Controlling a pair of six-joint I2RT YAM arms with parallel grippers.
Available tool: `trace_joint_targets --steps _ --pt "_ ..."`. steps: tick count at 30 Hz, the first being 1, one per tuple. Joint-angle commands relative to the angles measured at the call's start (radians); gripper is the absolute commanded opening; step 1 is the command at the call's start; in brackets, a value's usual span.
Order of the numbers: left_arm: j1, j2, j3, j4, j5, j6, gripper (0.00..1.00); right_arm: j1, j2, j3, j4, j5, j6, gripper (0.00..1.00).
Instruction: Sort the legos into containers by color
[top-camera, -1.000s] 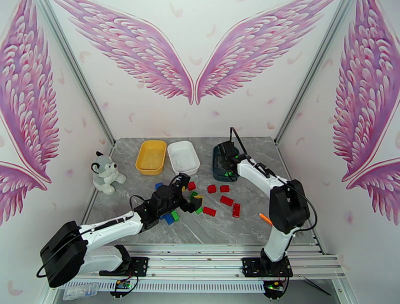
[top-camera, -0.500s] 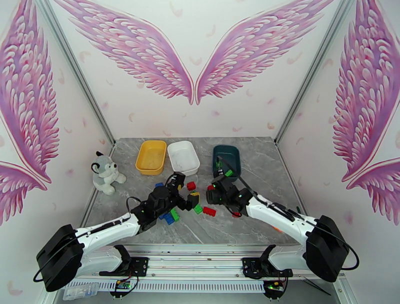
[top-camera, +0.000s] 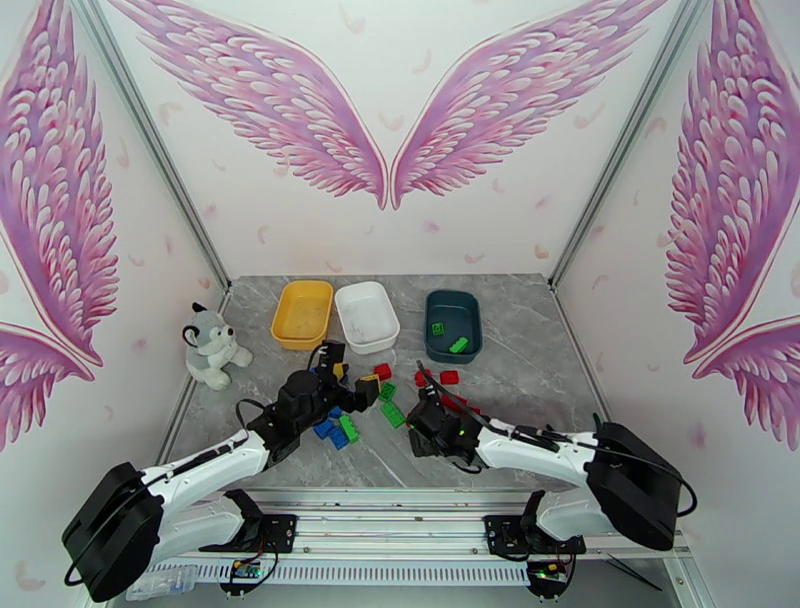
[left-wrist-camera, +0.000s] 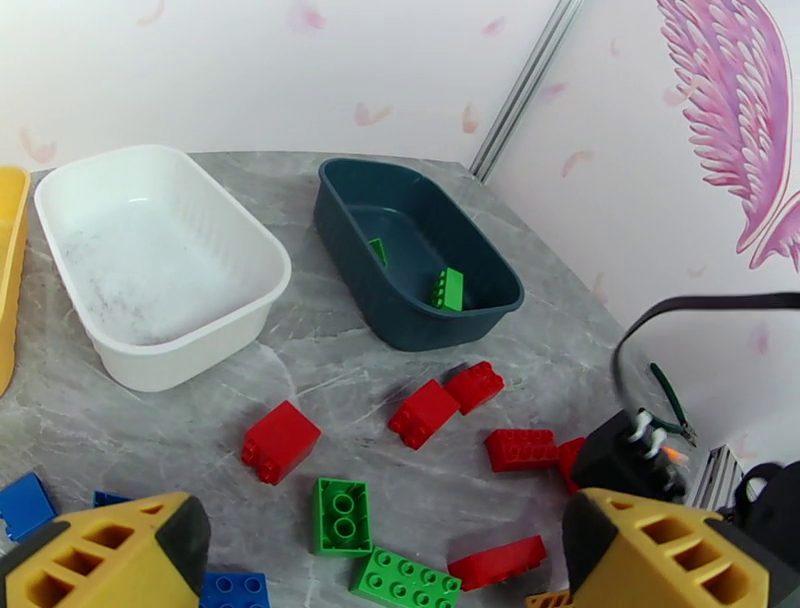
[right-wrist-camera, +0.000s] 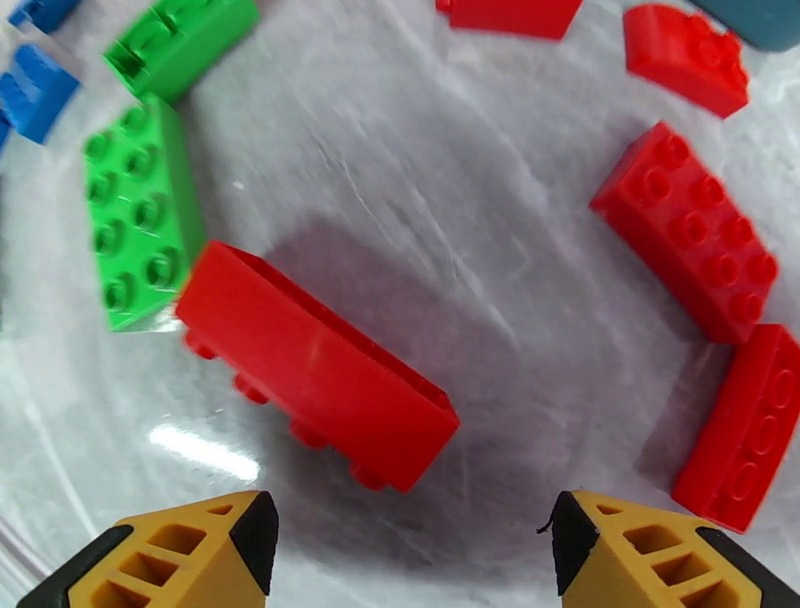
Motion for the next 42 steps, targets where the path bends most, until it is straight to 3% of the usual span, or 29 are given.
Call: trace_joint_targets --steps 1,13,19,31,37,42 --pt "0.008 -0.021 -0.019 0.02 0.027 -0.011 0.99 0.007 0.081 0.027 0.055 0.061 0.03 0.78" --pt "0.022 -0.037 -0.023 -0.002 0.035 -0.009 0.99 -0.033 0.197 0.134 0.068 0.108 -0.01 0.72" --pt "0.029 -0.011 -0.007 -0.019 0.043 -0.014 0.99 -0.06 0.186 0.134 0.075 0.075 -0.034 0.48" --pt "0.052 0.098 0.03 -0.003 0.101 -0.052 0.99 -0.06 0.017 0.123 0.016 0.078 -0.06 0.26" --pt "0.102 0.119 0.016 0.009 0.111 -0.095 0.99 -0.065 0.022 0.248 -0.001 0.1 -0.104 0.22" --pt "0.164 0.112 -0.024 0.028 0.112 -0.14 0.99 -0.104 0.144 0.442 0.023 0.062 -0.154 0.2"
